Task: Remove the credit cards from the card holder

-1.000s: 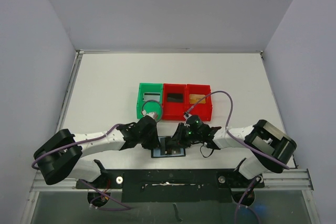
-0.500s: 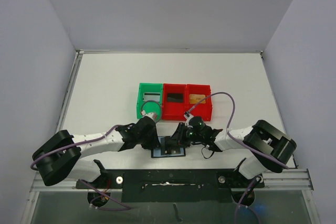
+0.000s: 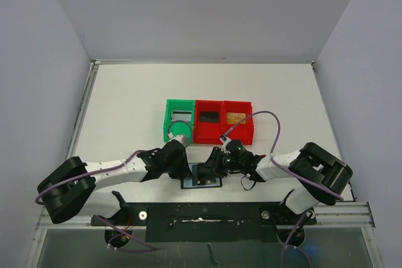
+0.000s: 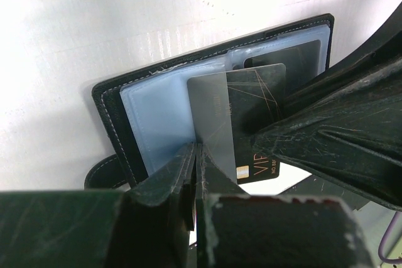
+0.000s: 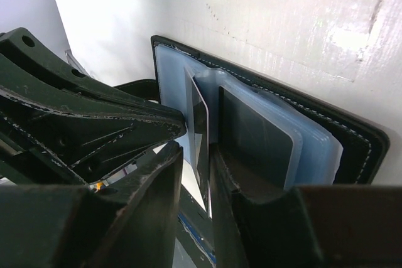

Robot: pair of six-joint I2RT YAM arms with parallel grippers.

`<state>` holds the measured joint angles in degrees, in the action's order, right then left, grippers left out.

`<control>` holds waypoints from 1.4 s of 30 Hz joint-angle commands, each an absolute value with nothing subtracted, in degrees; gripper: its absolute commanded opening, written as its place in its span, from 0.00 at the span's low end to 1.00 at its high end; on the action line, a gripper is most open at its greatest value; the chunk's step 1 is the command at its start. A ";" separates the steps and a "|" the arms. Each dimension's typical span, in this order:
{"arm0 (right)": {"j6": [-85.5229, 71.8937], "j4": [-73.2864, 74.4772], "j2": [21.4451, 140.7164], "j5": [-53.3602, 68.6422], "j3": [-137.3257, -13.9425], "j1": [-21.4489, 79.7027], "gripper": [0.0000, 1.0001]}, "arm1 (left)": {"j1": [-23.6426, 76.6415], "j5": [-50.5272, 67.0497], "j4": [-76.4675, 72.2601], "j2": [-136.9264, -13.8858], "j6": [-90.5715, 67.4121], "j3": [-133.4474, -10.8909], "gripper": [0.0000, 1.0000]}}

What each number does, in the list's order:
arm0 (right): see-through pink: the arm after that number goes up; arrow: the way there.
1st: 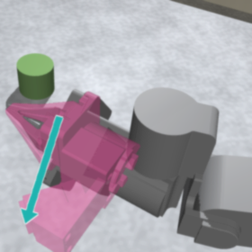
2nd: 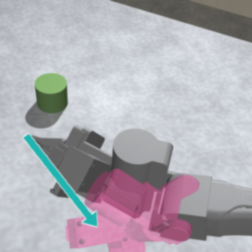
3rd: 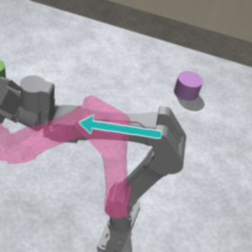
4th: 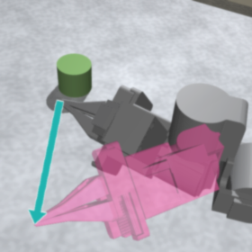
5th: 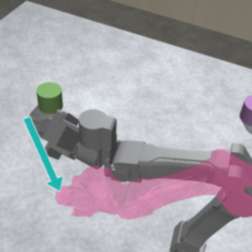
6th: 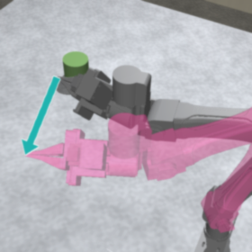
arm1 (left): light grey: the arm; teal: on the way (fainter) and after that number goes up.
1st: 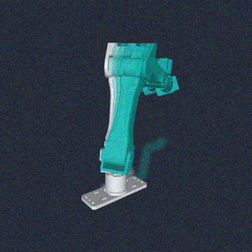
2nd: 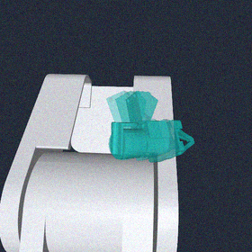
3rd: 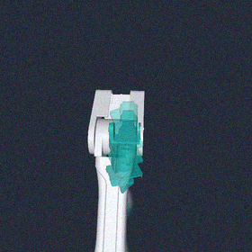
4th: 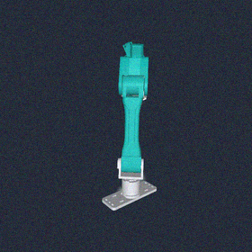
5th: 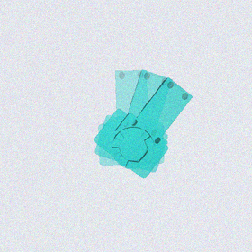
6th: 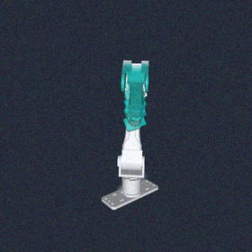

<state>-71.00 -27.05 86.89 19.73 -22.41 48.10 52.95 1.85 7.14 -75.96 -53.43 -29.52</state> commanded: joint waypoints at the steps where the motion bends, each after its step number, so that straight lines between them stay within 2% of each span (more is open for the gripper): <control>1: -70.55 -29.74 86.29 19.68 -22.76 48.52 0.27 | 53.26 0.04 11.10 -75.01 -52.91 -28.17 0.00; 5: -70.13 -28.64 85.41 18.73 -22.63 48.90 0.32 | 53.28 -0.25 11.42 -74.41 -52.89 -28.28 0.00; 15: -69.38 -28.09 85.30 18.86 -23.19 49.35 0.34 | 53.26 -0.26 10.95 -74.00 -53.22 -27.78 0.00; 18: -69.50 -26.71 84.67 18.06 -23.20 49.48 0.45 | 53.27 -0.03 10.90 -73.93 -53.33 -27.73 0.00; 23: -69.52 -25.99 84.03 17.63 -22.56 49.42 0.47 | 53.26 0.08 10.67 -73.66 -53.52 -27.47 0.00; 25: -69.50 -26.10 83.82 17.66 -22.42 49.48 0.40 | 53.26 0.09 10.47 -73.65 -53.61 -27.27 0.00; 30: -69.64 -26.28 83.89 17.66 -22.41 49.45 0.11 | 53.28 0.09 10.46 -73.74 -53.54 -27.33 0.00; 32: -69.64 -25.84 83.37 17.32 -22.33 49.48 0.05 | 53.26 0.12 10.55 -73.74 -53.53 -27.40 0.00; 34: -69.28 -24.84 82.59 16.93 -22.52 49.49 0.00 | 53.27 0.09 10.63 -73.74 -53.53 -27.42 0.00; 42: -65.87 -20.65 78.07 14.82 -23.33 49.21 0.00 | 53.31 -0.08 10.46 -73.06 -53.72 -27.50 0.00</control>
<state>-68.38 -21.26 81.67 16.91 -22.39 49.19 52.95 1.54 7.90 -73.97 -53.98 -28.34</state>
